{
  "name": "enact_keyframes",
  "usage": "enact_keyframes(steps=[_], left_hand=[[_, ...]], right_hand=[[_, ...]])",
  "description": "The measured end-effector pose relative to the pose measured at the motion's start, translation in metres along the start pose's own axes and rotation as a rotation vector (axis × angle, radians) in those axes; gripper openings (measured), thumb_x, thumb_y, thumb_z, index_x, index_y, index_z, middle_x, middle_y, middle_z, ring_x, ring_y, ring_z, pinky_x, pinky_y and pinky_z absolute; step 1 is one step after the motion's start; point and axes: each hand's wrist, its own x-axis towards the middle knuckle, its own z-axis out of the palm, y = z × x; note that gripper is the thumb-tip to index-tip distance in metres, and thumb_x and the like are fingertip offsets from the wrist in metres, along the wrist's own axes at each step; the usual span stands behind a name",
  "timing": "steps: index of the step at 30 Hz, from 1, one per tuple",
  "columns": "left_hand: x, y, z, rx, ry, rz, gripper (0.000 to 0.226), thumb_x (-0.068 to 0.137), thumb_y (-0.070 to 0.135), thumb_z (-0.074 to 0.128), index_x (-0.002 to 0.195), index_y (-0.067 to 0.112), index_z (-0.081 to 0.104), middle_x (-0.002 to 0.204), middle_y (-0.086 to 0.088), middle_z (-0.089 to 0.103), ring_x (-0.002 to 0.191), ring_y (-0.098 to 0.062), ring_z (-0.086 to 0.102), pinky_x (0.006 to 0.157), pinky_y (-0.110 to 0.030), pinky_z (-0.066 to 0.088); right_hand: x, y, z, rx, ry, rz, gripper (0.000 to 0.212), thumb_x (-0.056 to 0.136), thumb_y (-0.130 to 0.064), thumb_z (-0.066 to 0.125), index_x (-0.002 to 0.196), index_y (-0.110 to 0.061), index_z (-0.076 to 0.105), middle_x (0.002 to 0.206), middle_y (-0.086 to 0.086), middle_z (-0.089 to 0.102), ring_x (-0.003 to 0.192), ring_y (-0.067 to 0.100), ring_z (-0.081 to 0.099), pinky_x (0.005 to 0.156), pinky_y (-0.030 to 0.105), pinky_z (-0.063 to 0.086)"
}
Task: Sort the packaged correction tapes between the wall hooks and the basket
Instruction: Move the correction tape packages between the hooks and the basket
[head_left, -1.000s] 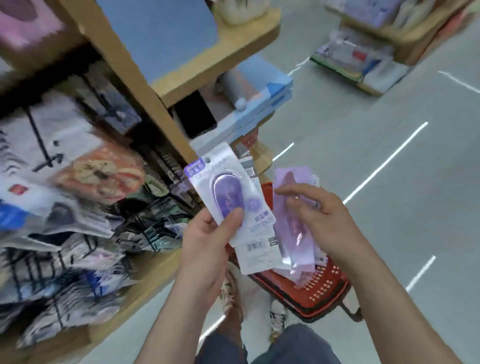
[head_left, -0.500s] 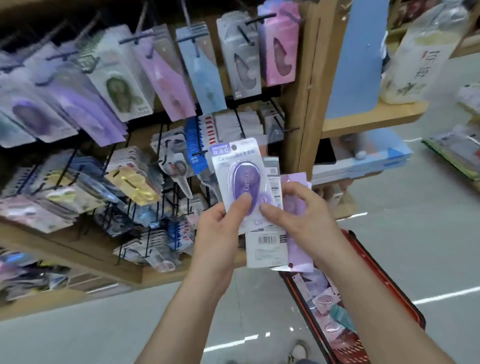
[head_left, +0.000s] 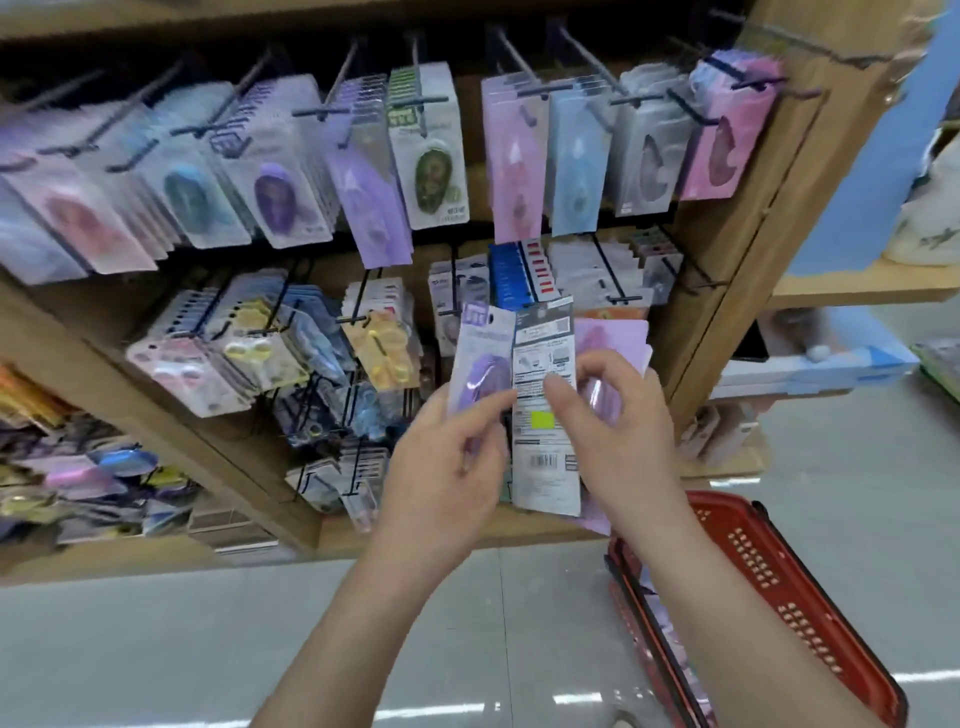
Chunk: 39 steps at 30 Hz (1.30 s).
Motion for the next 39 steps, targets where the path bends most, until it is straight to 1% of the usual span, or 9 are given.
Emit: enact_keyframes(steps=[6,8,10,18,22,27,33,36,39], left_hand=[[-0.005,-0.012,-0.020,-0.266,-0.082,-0.140,0.037,0.079,0.044,0.068,0.112,0.028,0.074,0.105,0.006,0.066,0.092,-0.003,0.065,0.086,-0.018,0.050],[-0.004,-0.016,-0.028,-0.370,-0.029,-0.215,0.015,0.092,0.023,0.066,0.083,0.017,0.076,0.077,0.006,0.067,0.067,-0.005,0.059,0.064,-0.020,0.049],[-0.005,-0.020,-0.034,-0.445,0.062,-0.341,0.042,0.098,0.012,0.056,0.056,0.010,0.053,0.053,0.002,0.044,0.050,-0.012,0.038,0.050,-0.023,0.031],[-0.005,-0.034,-0.057,-0.832,0.213,-0.437,0.038,0.103,0.021,0.046,0.098,-0.014,0.059,0.091,-0.019,0.058,0.084,-0.029,0.050,0.077,-0.045,0.040],[-0.005,-0.035,-0.059,-0.861,0.234,-0.434,0.030,0.101,0.024,0.048,0.091,0.001,0.065,0.088,-0.017,0.058,0.078,-0.028,0.049,0.064,-0.036,0.041],[0.001,-0.033,-0.067,-0.915,0.248,-0.406,0.041,0.089,0.034,0.056,0.100,-0.005,0.065,0.095,-0.021,0.058,0.087,-0.033,0.049,0.081,-0.047,0.038],[0.017,-0.018,-0.054,-0.933,0.163,-0.387,0.029,0.102,0.018,0.047,0.107,-0.003,0.067,0.102,-0.020,0.068,0.094,-0.031,0.060,0.097,-0.059,0.045],[0.023,-0.009,-0.044,-0.913,0.139,-0.333,0.027,0.101,0.025,0.048,0.098,0.007,0.069,0.096,-0.020,0.067,0.090,-0.030,0.059,0.093,-0.062,0.046],[0.032,-0.013,-0.043,-0.840,0.178,-0.248,0.030,0.103,0.024,0.046,0.083,0.008,0.062,0.079,-0.012,0.059,0.075,-0.022,0.053,0.078,-0.045,0.048]], right_hand=[[-0.012,-0.015,0.032,-0.024,-0.117,-0.165,0.022,0.092,-0.047,0.049,0.098,-0.037,0.068,0.104,0.010,0.063,0.101,-0.015,0.043,0.086,0.002,0.031],[-0.015,-0.020,0.039,0.007,-0.164,-0.161,0.012,0.088,-0.036,0.059,0.096,-0.043,0.065,0.107,0.006,0.061,0.103,-0.012,0.046,0.087,0.002,0.032],[-0.020,-0.025,0.045,0.049,-0.197,-0.147,0.020,0.087,-0.026,0.065,0.095,-0.045,0.065,0.107,0.006,0.063,0.102,-0.009,0.051,0.086,0.003,0.034],[-0.001,-0.026,0.042,0.212,-0.132,0.091,0.023,0.101,-0.014,0.053,0.093,-0.027,0.070,0.074,-0.031,0.062,0.063,-0.008,0.053,0.051,0.008,0.040],[0.005,-0.025,0.049,0.246,-0.142,0.138,0.018,0.101,-0.016,0.054,0.102,-0.017,0.072,0.077,-0.025,0.062,0.059,-0.009,0.050,0.046,0.007,0.037],[0.012,-0.028,0.046,0.235,-0.180,0.157,0.013,0.096,-0.027,0.060,0.097,-0.023,0.072,0.080,-0.019,0.066,0.054,-0.005,0.050,0.046,0.011,0.041],[0.015,-0.035,0.049,0.220,-0.565,0.137,0.032,0.091,-0.041,0.060,0.106,-0.017,0.075,0.099,-0.007,0.075,0.094,0.006,0.069,0.085,0.029,0.053],[0.013,-0.036,0.055,0.312,-0.532,0.194,0.018,0.096,-0.026,0.063,0.107,-0.019,0.076,0.105,0.004,0.076,0.102,0.027,0.071,0.095,0.051,0.054],[0.014,-0.034,0.050,0.311,-0.454,0.168,0.019,0.098,-0.028,0.058,0.099,-0.024,0.077,0.099,0.004,0.076,0.097,0.027,0.071,0.094,0.048,0.054]])
